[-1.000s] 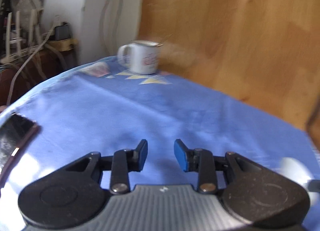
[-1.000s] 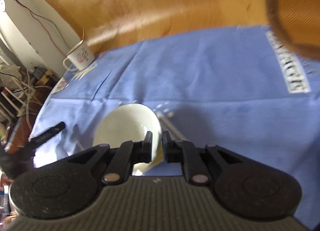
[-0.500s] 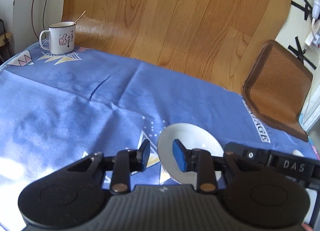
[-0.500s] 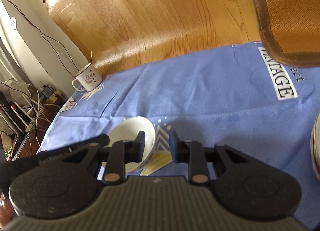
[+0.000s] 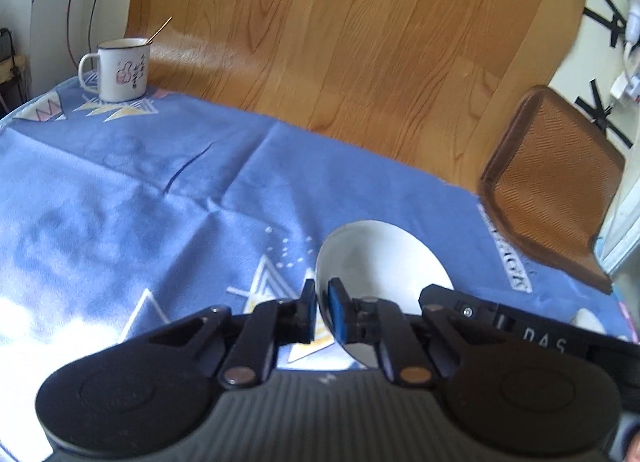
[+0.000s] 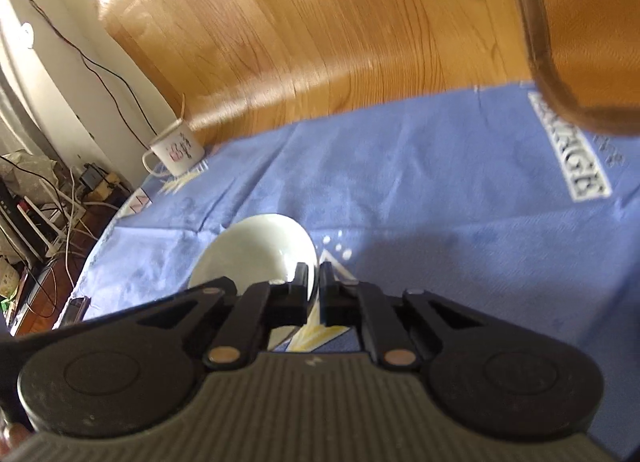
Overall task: Organize plates and bowls
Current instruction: 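Carry both bowls to the window area and stack them onto the bowls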
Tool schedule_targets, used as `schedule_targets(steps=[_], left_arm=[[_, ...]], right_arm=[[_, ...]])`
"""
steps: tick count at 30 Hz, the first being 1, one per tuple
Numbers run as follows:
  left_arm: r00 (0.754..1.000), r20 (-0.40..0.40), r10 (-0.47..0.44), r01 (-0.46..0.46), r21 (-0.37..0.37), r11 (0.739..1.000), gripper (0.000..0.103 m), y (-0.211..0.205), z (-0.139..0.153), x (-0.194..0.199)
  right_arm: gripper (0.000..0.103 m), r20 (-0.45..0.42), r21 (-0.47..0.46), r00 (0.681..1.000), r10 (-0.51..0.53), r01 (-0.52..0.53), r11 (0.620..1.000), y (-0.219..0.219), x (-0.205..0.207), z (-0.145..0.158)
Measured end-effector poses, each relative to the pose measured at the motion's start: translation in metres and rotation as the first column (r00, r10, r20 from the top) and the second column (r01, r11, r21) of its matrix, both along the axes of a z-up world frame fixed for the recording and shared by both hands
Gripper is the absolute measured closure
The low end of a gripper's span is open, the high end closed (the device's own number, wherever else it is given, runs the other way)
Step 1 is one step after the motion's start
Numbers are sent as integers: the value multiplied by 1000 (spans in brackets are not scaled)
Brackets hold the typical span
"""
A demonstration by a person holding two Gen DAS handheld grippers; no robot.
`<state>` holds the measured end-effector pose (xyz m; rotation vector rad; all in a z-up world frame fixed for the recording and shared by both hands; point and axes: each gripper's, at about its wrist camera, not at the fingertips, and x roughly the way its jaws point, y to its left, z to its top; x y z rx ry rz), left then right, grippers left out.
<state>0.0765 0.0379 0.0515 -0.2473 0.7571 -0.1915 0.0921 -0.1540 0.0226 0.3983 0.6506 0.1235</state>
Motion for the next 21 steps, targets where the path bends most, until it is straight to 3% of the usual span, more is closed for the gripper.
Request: schedule_targets(steps=[8,15,21], left_arm=[[988,44,-151,153,-33,988,95,-61,23,-4],[940,50,-338,340,-48,939,95,-146,31,-13],[914,26,-406,407,-35,913,95,-194,21,-21]], right_arm=[[96,100,-18,983,-152,155,988,-49,-48,23],[96,142,-19,931,-337,343,939,-107,-108,30],[95,129,-20,896,-424,430,903,-132,-136,20]])
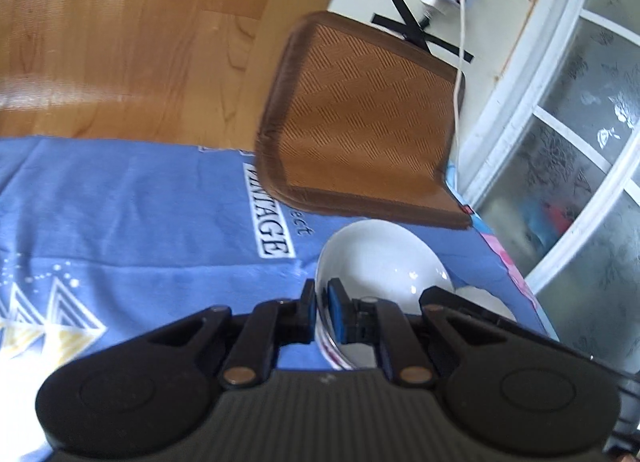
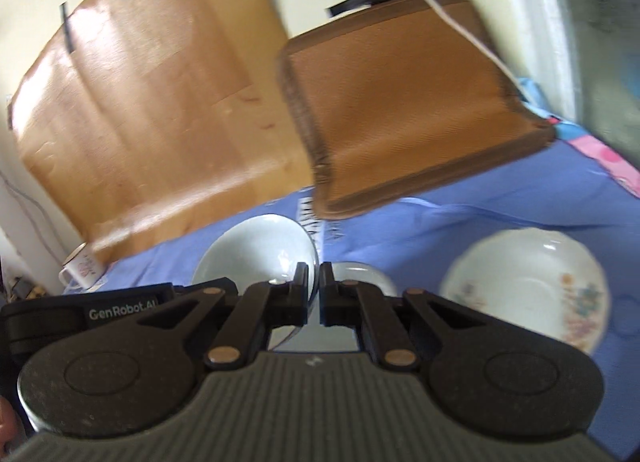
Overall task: Organize plates and bowls
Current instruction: 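Carry both bowls to the window area and stack them onto the bowls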
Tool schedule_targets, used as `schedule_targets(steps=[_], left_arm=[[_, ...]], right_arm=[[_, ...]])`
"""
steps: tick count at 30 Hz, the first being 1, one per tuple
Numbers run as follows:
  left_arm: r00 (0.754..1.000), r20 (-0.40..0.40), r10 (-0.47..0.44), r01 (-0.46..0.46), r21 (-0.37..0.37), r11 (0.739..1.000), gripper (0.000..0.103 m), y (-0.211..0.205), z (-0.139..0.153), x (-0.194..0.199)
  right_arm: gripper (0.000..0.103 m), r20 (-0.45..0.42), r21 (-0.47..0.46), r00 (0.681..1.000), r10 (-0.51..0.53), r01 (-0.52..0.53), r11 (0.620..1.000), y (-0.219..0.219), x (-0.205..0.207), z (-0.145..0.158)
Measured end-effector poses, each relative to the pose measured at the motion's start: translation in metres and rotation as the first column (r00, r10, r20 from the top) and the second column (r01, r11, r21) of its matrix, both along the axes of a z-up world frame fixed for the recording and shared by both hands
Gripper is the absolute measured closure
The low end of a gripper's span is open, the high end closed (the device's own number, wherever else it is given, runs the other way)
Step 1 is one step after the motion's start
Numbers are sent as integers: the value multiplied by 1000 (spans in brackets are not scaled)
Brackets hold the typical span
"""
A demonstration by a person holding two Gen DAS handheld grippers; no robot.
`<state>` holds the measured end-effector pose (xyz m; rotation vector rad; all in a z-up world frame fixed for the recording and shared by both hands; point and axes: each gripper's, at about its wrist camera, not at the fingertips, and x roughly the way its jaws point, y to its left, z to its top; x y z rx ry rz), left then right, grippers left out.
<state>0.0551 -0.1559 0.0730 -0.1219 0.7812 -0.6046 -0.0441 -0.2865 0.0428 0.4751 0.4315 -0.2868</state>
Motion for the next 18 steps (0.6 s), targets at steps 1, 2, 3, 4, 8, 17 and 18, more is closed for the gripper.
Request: schedule_targets(steps=[1,2,3,4,8,17,18], left_arm=[[1000,-2,-6,6,6,1000,95,-5,-2,-1],[1000,-5,-12,12,12,1000,95,-8,-3,-1],[1000,-8,-15,15,17,1000,95,-11,-5,0],[1000,-8,-17,17,23,1000,95,-13,-7,0],[1000,-11,-13,13,61,998,94,-20,-13,2],[998,62,19,-25,97,995,82,-9,-9,2],[997,69,24,-31,98,995,82,-6,-9,1]], right_arm=[[95,-4,4,1000,-6,6,1000,-3,-2,-2],[96,-7,10,1000,-11,12,1000,-6,-3,-4],[96,-10,16,1000,-15,15,1000,-7,-3,-6],[96,-12,19,1000,-18,18,1000,-8,-4,-8],[95,-24,21,999,-30,30,999,-9,-5,-14],[90,10,-60,994,-109,109,992,0,-10,-12],[90,17,-68,993,-115,116,991,2,-12,-10]])
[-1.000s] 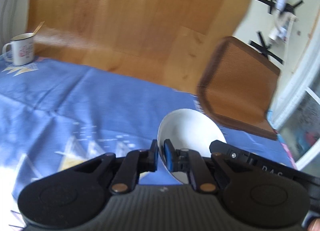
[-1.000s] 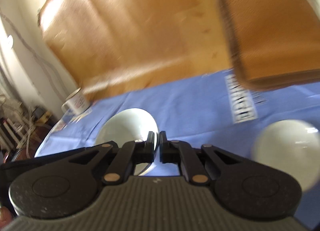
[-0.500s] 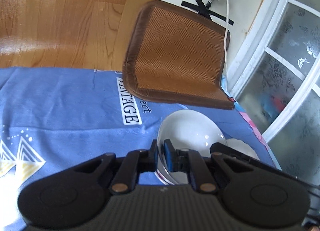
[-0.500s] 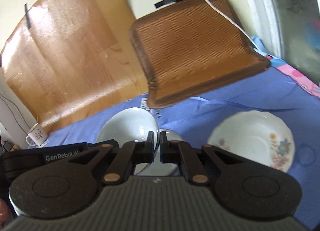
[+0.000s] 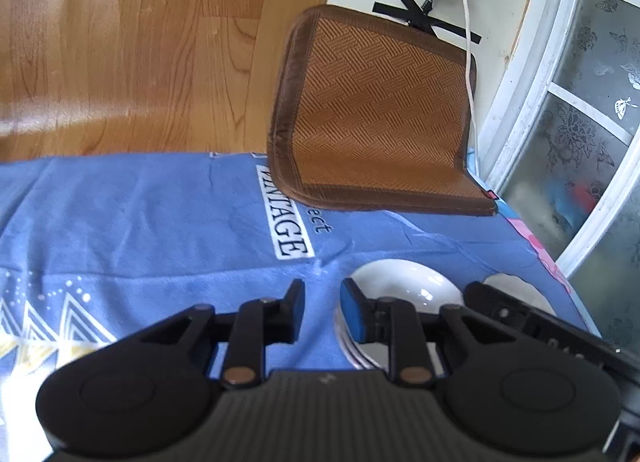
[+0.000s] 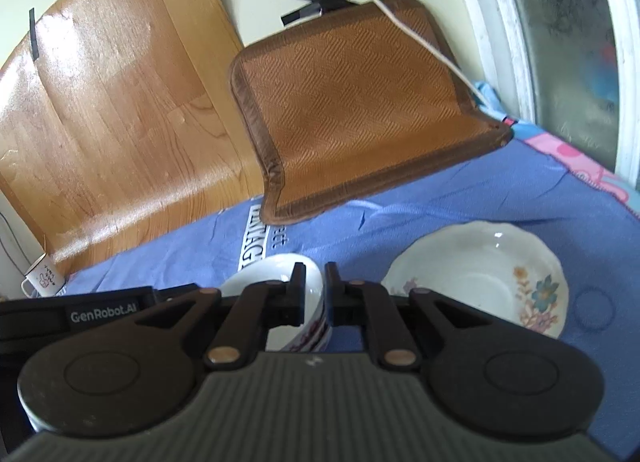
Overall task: Organize plates and bowls
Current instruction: 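Carry both bowls to the window area and stack them onto the bowls, then open both tools and pull back from the bowl and saucer stacks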
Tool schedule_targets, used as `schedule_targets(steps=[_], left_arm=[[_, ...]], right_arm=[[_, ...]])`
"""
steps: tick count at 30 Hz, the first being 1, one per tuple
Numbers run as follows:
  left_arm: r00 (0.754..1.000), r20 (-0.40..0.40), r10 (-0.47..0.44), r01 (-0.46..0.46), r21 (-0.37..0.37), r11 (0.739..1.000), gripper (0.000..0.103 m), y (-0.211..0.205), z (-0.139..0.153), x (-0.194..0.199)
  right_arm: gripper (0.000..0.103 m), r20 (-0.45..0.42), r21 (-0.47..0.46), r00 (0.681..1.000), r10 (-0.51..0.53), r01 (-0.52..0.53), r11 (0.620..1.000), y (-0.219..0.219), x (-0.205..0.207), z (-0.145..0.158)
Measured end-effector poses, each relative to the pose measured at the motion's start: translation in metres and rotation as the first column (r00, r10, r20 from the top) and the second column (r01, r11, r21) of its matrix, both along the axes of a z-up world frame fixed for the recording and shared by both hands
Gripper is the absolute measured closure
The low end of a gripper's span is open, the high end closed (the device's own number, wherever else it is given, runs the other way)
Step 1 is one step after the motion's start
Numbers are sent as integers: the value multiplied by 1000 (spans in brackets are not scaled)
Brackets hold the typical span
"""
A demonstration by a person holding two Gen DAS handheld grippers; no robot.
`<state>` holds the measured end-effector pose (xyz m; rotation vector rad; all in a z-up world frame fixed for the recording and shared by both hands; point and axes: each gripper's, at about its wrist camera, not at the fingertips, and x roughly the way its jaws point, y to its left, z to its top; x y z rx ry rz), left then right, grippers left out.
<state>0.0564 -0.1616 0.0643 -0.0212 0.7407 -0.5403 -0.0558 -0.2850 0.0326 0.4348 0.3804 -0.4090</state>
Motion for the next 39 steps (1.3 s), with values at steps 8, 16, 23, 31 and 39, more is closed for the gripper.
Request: schedule_targets(steps=[8,16,23,31,39], left_arm=[[999,40,37,-38,26,999,82,32,-2,-2],[997,59,50,-51,10,999,82,69,-7,0],[998,57,36,-34,-30,999,82,99,-17,8],[998,41,-56,58,-57,997,82,110,-28,18],[985,3,-172,172,-28,985,82,95,-41,19]], right_arm=[[90,24,-74,1000,-8,10,997,28,-4,9],[90,-13,-93,1000,11,-12,996,58,9,13],[90,-53,-77,998,-18,14,997,77,25,16],[88,-75,-62,983,-168,163,985,90,22,19],[88,-98,-47,949,-301,297,954,105,2,8]])
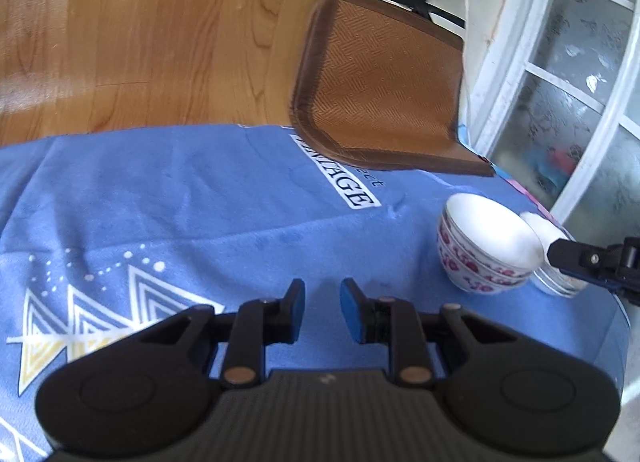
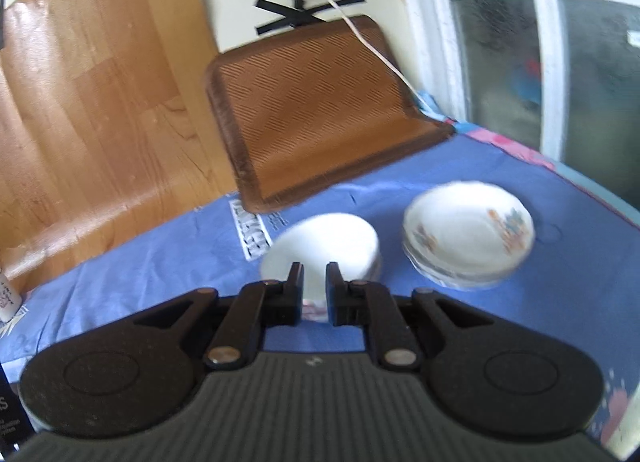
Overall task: Organize plates and bowls
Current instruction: 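Open both tools and pull back from the bowl and saucer stacks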
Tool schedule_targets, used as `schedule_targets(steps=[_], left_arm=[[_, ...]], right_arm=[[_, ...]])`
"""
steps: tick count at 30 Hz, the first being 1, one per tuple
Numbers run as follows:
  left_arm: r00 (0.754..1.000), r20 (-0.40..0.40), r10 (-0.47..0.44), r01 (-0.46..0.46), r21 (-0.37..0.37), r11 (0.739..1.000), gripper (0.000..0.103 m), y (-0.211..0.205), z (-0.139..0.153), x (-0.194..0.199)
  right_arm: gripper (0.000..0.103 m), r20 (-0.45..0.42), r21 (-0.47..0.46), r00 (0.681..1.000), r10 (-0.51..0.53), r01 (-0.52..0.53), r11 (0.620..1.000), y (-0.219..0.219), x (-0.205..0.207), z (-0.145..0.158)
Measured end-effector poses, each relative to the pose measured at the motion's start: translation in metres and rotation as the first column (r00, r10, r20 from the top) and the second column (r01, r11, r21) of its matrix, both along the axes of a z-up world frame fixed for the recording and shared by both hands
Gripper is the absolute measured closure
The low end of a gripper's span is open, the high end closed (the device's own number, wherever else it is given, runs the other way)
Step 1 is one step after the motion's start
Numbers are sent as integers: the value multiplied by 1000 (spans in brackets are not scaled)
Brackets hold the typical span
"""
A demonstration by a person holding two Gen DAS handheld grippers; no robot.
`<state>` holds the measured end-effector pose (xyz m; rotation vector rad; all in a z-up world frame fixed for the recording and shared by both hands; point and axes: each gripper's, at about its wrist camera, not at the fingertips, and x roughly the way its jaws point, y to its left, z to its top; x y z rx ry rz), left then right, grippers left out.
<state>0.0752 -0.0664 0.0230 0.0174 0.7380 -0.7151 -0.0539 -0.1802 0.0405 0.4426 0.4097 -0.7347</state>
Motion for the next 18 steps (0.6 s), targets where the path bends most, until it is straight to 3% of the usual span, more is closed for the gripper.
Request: schedule_targets(steps=[8,15,18], left_arm=[[999,20,-26,26,25,999,77,-18,0,-25],[996,67,52,-55,52,997,60,-24,6,-63],[993,75,89,-94,69,993,53,-23,5,-81]], right_arm=[[82,10,8,1000,-11,11,1000,-6,-29,-7],[69,65,-22,995,80,-79,997,-3,-53,-11],[69,85,-26,990,117,-115,993,-2,-67,-16]])
